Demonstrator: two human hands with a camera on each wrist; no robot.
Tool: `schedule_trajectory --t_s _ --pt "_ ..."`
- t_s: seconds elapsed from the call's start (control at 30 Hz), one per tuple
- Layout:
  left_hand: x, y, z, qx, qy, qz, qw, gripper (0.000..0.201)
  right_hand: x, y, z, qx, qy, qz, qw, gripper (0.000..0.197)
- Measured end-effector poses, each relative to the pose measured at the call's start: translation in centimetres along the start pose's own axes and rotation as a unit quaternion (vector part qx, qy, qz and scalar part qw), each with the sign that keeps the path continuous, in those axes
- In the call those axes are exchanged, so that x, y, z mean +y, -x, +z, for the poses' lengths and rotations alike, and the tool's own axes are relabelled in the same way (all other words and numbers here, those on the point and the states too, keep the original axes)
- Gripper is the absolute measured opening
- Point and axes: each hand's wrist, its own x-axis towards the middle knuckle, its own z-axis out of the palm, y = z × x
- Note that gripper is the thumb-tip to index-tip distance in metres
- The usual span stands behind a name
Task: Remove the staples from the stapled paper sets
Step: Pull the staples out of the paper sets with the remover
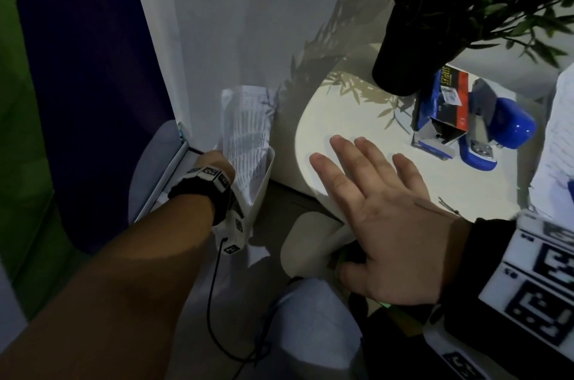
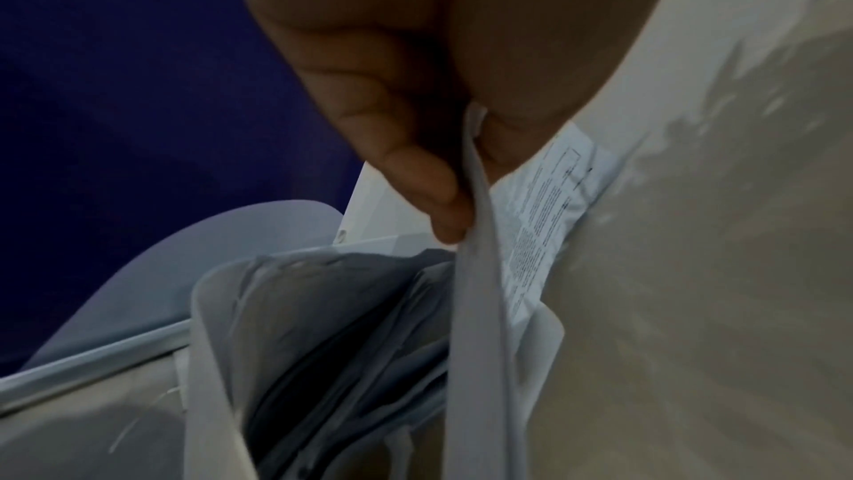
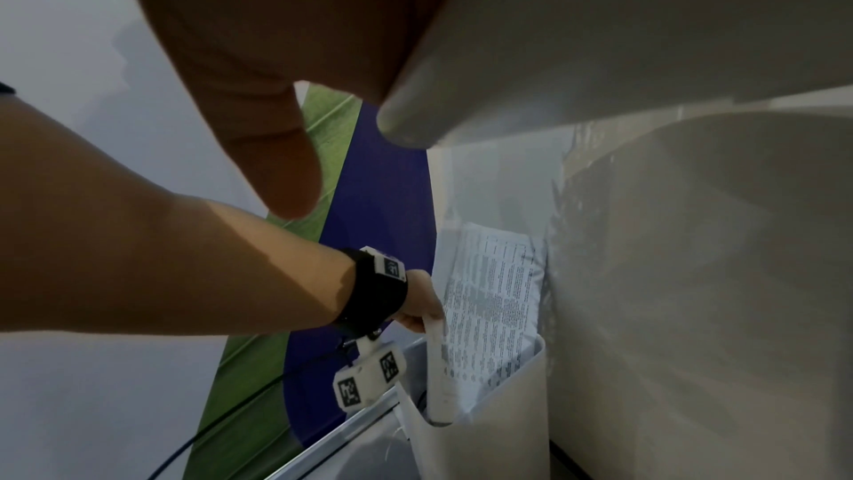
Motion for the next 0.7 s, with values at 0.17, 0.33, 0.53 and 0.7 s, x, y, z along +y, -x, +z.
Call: schedule_trajectory --t_s 0.17,0.33,0.53,0.7 --pt "-1.4 0.1 2.1 0.027 -0.048 0.12 0.991 0.036 0.2 -0.2 0.2 0.016 -0.006 -0.003 1.0 0.115" --pt "-1.9 0.6 2.7 -0.075 -0.056 0.045 0.995 0.034 0.3 -0.3 0.7 0.044 0.004 -0.015 0.999 0.117" --pt "-1.3 0.8 2.3 -0.092 -0.091 0.075 0.989 0.044 0.2 -0.2 0.5 0.036 0.0 -0.014 0.999 0.115" --pt "-2.1 0.2 4.2 -0.083 -0.08 0.059 0.992 0.05 0.1 -0.2 0.4 0.041 -0.002 -0.019 0.999 0.116"
